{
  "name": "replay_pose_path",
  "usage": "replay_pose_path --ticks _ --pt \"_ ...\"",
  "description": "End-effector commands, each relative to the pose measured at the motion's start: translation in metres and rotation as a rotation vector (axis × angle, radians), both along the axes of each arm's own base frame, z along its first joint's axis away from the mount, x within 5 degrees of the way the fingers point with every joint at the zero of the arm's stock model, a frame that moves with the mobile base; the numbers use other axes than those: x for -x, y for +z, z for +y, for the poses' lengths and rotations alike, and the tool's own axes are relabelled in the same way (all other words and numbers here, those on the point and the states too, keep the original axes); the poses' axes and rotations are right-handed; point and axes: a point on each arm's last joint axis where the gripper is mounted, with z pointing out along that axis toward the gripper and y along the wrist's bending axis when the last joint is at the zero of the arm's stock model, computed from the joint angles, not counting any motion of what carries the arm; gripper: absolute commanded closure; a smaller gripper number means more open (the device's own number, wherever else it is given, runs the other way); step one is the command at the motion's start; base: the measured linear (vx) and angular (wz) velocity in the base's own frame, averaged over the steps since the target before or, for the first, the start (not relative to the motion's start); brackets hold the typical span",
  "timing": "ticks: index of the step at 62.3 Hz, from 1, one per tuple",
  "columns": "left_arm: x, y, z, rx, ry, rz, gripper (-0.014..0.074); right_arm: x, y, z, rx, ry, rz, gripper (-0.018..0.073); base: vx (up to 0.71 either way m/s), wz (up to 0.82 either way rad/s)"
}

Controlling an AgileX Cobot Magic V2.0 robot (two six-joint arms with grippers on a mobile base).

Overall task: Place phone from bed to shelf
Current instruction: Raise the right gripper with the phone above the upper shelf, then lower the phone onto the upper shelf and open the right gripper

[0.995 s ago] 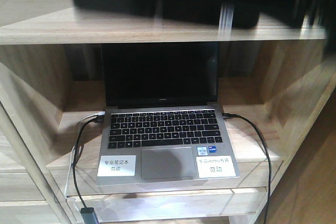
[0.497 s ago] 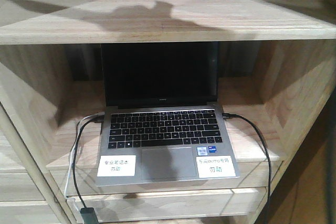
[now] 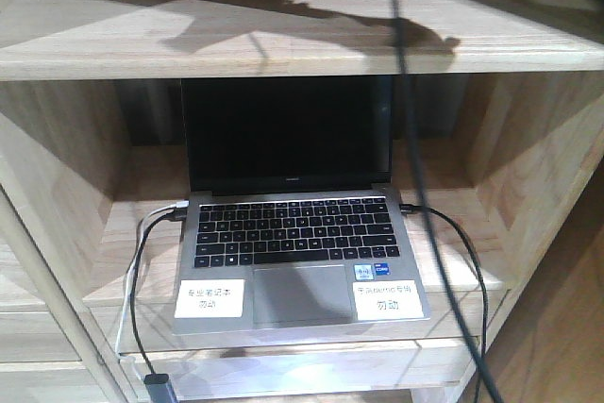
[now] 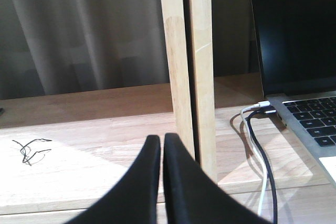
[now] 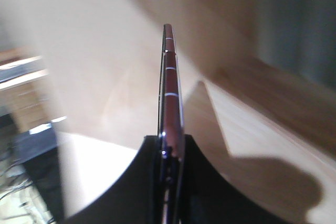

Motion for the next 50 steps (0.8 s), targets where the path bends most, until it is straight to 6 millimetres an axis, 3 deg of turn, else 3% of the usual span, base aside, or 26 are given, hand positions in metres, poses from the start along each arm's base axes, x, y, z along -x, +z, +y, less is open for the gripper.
replay_pose_path --ticks 1,13,27,34,50 --pt "0.001 0.015 0.000 0.011 -0.002 -0.108 0.0595 0.006 0.028 -0.006 -0.106 -0.052 -0.050 0.0561 0.00 0.00" --pt "0.001 0.015 0.000 0.011 -0.002 -0.108 0.0595 -0.007 0.011 -0.002 -0.070 -0.062 -0.028 0.0550 0.00 0.00" --pt "0.001 0.015 0.000 0.011 -0.002 -0.108 0.0595 -0.012 0.004 -0.004 -0.009 -0.095 -0.053 0.0461 0.00 0.00" --pt "0.001 0.015 0.000 0.011 -0.002 -0.108 0.0595 -0.013 0.005 -0.004 -0.012 -0.107 -0.056 0.0368 0.00 0.00" --pt "0.001 0.015 0.000 0.011 -0.002 -0.108 0.0595 -0.015 0.006 -0.005 -0.020 -0.131 -0.063 0.0020 0.00 0.00"
